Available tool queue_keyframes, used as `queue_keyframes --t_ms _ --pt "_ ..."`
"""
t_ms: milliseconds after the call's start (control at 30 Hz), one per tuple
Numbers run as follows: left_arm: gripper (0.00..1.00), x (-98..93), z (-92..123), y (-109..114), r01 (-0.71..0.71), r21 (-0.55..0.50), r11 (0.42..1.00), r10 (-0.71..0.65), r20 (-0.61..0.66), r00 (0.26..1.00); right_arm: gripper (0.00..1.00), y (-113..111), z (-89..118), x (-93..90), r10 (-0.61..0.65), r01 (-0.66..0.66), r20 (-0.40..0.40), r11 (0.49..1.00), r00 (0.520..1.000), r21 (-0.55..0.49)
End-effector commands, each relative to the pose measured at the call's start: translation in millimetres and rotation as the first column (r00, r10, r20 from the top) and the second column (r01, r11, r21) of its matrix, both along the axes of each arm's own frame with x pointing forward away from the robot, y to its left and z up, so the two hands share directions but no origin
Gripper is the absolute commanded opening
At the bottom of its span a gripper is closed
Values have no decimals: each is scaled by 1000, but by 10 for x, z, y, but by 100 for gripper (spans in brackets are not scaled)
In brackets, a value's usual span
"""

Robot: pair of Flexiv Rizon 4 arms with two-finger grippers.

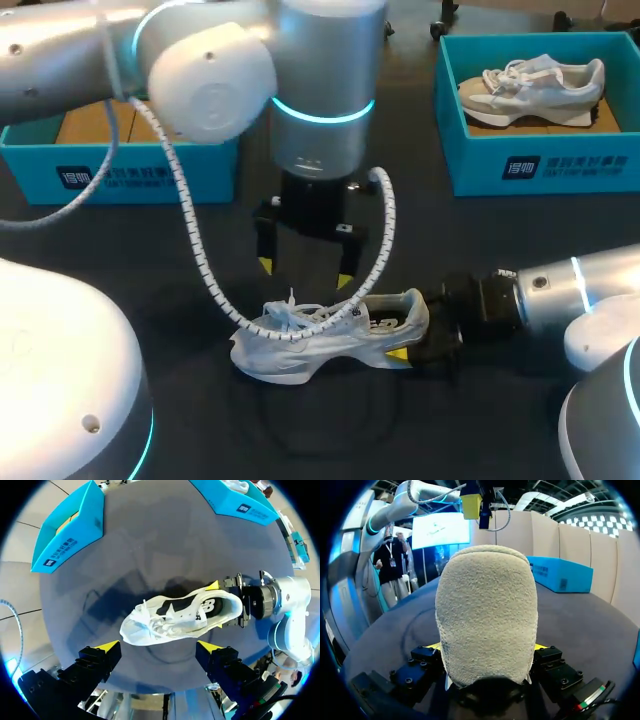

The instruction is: Take the shoe out of the shoebox, open the shoe tongue, remove and reinsert the insole, then place the shoe into the shoebox

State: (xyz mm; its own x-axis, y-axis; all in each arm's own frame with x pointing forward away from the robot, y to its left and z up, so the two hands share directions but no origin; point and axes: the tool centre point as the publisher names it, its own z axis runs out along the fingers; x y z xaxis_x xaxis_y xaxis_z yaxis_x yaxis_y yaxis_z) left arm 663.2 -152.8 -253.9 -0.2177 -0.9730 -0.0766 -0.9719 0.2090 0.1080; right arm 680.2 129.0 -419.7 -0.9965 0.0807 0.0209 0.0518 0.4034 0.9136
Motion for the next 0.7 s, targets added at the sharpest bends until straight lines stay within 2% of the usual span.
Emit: queue_keyframes --t_ms 33,333,700 --pt "100 -11 -36 -129 -13 23 1000 14 -24 1000 0 21 -11 8 -2 2 1 1000 1000 -3" --pt "100 -130 -313 -485 -77 56 995 78 -16 997 0 21 -11 8 -2 2 1 1000 1000 -3" --pt "100 -78 -596 -596 -145 112 983 146 -1 989 0 21 -11 8 -2 2 1 1000 1000 -3"
